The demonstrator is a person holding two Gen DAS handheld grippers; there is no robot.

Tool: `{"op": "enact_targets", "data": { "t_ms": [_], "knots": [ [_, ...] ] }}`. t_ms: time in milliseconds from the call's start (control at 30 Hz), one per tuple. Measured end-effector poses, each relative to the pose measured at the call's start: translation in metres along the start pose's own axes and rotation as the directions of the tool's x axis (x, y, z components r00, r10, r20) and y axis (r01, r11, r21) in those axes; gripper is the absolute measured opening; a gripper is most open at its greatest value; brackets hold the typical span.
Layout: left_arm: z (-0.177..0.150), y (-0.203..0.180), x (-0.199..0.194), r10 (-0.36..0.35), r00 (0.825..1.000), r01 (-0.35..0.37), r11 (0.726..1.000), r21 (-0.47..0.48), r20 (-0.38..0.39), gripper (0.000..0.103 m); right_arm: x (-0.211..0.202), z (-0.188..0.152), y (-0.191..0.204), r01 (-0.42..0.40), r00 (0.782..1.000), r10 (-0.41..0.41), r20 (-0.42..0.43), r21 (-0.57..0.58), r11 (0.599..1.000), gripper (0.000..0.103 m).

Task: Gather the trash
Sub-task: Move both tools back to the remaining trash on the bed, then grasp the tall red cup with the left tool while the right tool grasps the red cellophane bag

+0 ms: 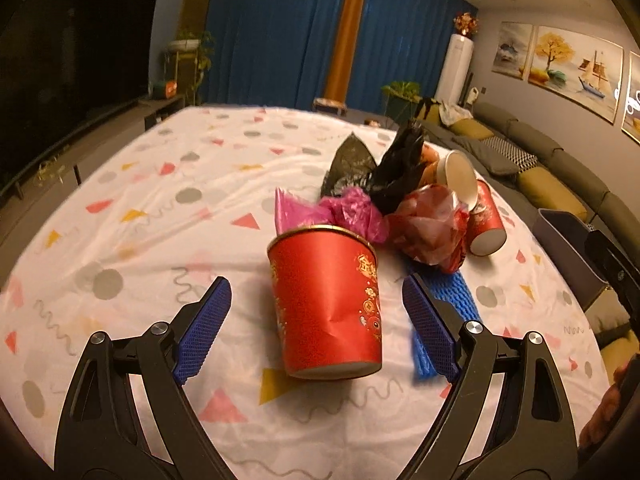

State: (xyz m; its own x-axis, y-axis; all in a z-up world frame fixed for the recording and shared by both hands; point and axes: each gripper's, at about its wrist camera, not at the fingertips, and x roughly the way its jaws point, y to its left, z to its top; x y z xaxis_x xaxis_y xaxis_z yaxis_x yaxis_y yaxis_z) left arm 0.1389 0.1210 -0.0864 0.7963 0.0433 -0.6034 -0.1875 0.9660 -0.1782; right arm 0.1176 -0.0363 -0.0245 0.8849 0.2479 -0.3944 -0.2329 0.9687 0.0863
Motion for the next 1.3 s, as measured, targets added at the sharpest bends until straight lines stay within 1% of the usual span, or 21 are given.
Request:
{"op": "enact_targets", "data": {
  "t_ms": [67, 133, 200, 267, 333, 400, 433, 500, 600, 700, 833, 900, 967, 1067, 1133, 1200, 1300],
  "knots": [
    [-0.002, 0.004, 0.011, -0.006, 0.999, 0.005, 1.0, -0.014, -0.043, 0.078, 0.007, -0.001, 0.005, -0.01, 1.0, 0.01, -0.013, -0.005, 1.0, 0.083],
    [-0.001, 0.008, 0.018, -0.042, 0.996, 0.038, 0.998, -0.045, -0.074, 0.073, 0.015, -0.002, 0.009, -0.021, 0.999, 0.02, -0.026, -0.011, 1.0, 0.083],
    [-0.002, 0.01, 0.022, -0.062, 0.994, 0.057, 0.997, -0.059, -0.09, 0.07, 0.024, -0.002, 0.014, -0.03, 0.999, 0.029, -0.041, -0.013, 0.999, 0.083],
    [-0.003, 0.011, 0.026, -0.087, 0.991, 0.08, 0.995, -0.065, -0.106, 0.059, 0.032, -0.001, 0.019, -0.041, 0.998, 0.04, -0.053, -0.015, 0.999, 0.083],
    [-0.003, 0.013, 0.028, -0.119, 0.986, 0.111, 0.991, -0.081, -0.114, 0.057, 0.037, 0.0, 0.021, -0.046, 0.997, 0.045, -0.059, -0.016, 0.999, 0.081],
    [-0.003, 0.015, 0.029, -0.171, 0.978, 0.16, 0.983, -0.095, -0.117, 0.056, 0.046, -0.001, 0.025, -0.049, 0.996, 0.047, -0.073, -0.018, 0.999, 0.079],
    [-0.004, 0.016, 0.029, -0.182, 0.976, 0.171, 0.98, -0.1, -0.117, 0.055, 0.047, -0.001, 0.025, -0.049, 0.996, 0.047, -0.077, -0.018, 0.999, 0.079],
    [-0.005, 0.018, 0.026, -0.193, 0.976, 0.183, 0.978, -0.095, -0.103, 0.054, 0.054, -0.002, 0.029, -0.05, 0.995, 0.048, -0.09, -0.022, 0.998, 0.076],
    [-0.007, 0.017, 0.01, -0.198, 0.978, 0.194, 0.979, -0.063, -0.067, 0.054, 0.061, -0.004, 0.032, -0.047, 0.994, 0.044, -0.104, -0.029, 0.998, 0.074],
    [-0.008, 0.024, -0.007, -0.228, 0.973, 0.225, 0.971, -0.075, -0.038, 0.054, 0.069, -0.004, 0.036, -0.042, 0.992, 0.038, -0.123, -0.028, 0.999, 0.073],
    [-0.004, 0.036, -0.026, -0.214, 0.977, 0.215, 0.972, -0.093, 0.022, 0.054, 0.08, -0.003, 0.042, -0.045, 0.989, 0.041, -0.14, -0.027, 0.999, 0.069],
    [0.001, 0.045, -0.032, -0.19, 0.98, 0.195, 0.975, -0.109, 0.051, 0.054, 0.087, -0.002, 0.046, -0.049, 0.987, 0.044, -0.152, -0.027, 0.998, 0.067],
    [0.006, 0.052, -0.034, -0.162, 0.984, 0.17, 0.978, -0.118, 0.072, 0.054, 0.094, -0.002, 0.049, -0.046, 0.986, 0.04, -0.159, -0.031, 0.998, 0.065],
    [0.011, 0.061, -0.034, -0.135, 0.987, 0.145, 0.981, -0.128, 0.082, 0.054, 0.103, -0.001, 0.051, -0.047, 0.984, 0.042, -0.171, -0.024, 0.999, 0.061],
    [0.014, 0.064, -0.034, -0.131, 0.987, 0.142, 0.98, -0.138, 0.087, 0.054, 0.108, -0.001, 0.053, -0.046, 0.983, 0.04, -0.179, -0.029, 0.998, 0.056],
    [0.018, 0.065, -0.034, -0.126, 0.988, 0.138, 0.98, -0.142, 0.094, 0.054, 0.113, -0.001, 0.055, -0.048, 0.981, 0.04, -0.19, -0.04, 0.998, 0.049],
    [0.022, 0.064, -0.034, -0.124, 0.987, 0.137, 0.981, -0.139, 0.1, 0.054, 0.117, -0.003, 0.057, -0.063, 0.977, 0.052, -0.208, -0.046, 0.997, 0.042]
  ]
}}
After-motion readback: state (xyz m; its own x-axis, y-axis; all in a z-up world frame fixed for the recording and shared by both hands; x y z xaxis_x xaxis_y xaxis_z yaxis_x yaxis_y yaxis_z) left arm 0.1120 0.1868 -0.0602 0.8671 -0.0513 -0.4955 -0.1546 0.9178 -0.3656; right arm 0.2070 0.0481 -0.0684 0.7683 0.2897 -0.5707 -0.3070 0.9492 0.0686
